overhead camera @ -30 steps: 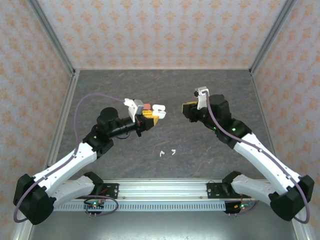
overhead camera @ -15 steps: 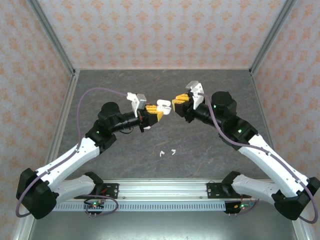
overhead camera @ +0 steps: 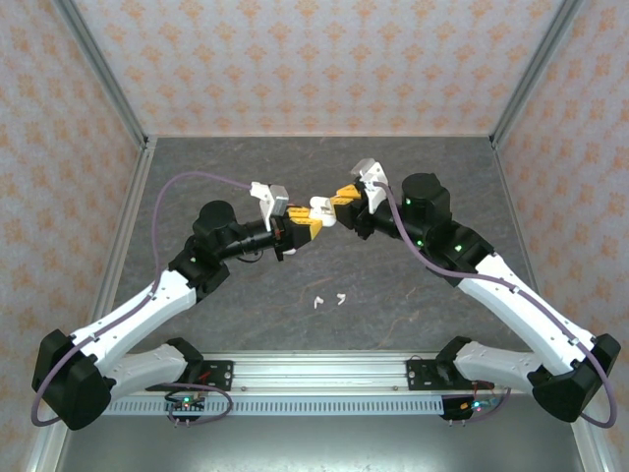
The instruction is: Insert the wireless bluetooth earbuds into the charging case
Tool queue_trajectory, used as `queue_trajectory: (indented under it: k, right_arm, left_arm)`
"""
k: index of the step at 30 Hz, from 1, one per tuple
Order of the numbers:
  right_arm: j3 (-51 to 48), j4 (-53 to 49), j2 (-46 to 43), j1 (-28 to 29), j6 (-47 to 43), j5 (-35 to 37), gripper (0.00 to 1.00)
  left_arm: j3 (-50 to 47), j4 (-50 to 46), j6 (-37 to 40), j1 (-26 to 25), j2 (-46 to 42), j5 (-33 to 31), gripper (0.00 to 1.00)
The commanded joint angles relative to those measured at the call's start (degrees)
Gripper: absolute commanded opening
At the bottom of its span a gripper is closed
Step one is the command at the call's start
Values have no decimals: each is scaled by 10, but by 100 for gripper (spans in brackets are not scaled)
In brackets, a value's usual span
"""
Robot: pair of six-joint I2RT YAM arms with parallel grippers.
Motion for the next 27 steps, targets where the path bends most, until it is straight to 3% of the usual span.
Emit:
queue_trajectory:
  k: [1,27]
  right_arm:
    - [10,0,-1,3,-2,-12,25]
    - [20,-37,5,3,54,-90,26]
  left_arm:
    - [14,36,-8,-6,-2,5,6]
    - [6,49,-11,-8,-7,-8,5]
